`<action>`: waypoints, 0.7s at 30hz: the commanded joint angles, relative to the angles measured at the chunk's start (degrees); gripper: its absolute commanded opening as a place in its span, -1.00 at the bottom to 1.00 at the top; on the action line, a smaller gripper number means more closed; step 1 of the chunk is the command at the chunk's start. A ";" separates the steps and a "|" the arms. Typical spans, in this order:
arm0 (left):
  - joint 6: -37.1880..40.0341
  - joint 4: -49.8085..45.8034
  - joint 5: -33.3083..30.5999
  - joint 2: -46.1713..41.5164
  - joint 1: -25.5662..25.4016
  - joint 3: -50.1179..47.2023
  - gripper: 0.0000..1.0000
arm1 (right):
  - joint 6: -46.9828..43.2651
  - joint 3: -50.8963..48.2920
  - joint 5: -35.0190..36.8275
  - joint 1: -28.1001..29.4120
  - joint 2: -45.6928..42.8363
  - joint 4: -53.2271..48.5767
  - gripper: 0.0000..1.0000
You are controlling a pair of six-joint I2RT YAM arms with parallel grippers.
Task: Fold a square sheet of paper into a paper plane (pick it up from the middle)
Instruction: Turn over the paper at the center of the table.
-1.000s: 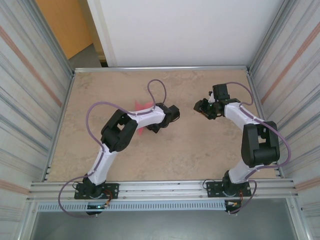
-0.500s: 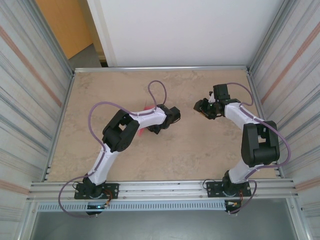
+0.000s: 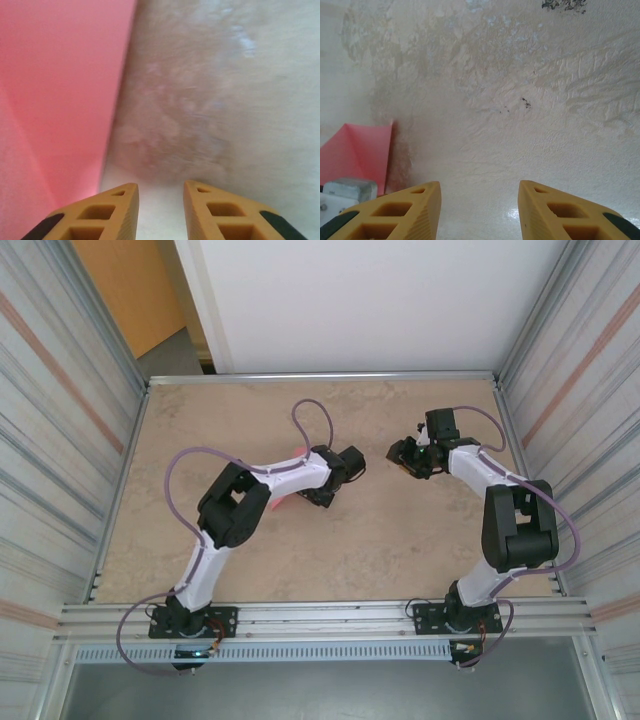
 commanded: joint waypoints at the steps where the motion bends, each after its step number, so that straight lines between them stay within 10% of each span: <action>1: -2.18 2.68 8.51 -5.05 -0.71 -1.07 -0.37 | 1.44 -0.45 0.25 -0.34 0.36 0.64 -0.11; 10: -5.93 16.20 24.14 -19.86 0.69 -12.89 -0.12 | 2.96 -1.03 -0.12 -0.24 0.24 2.90 -0.06; 21: -12.35 31.02 38.04 -27.53 15.58 -30.35 0.05 | 3.58 -1.23 -1.72 1.30 0.56 4.73 -0.01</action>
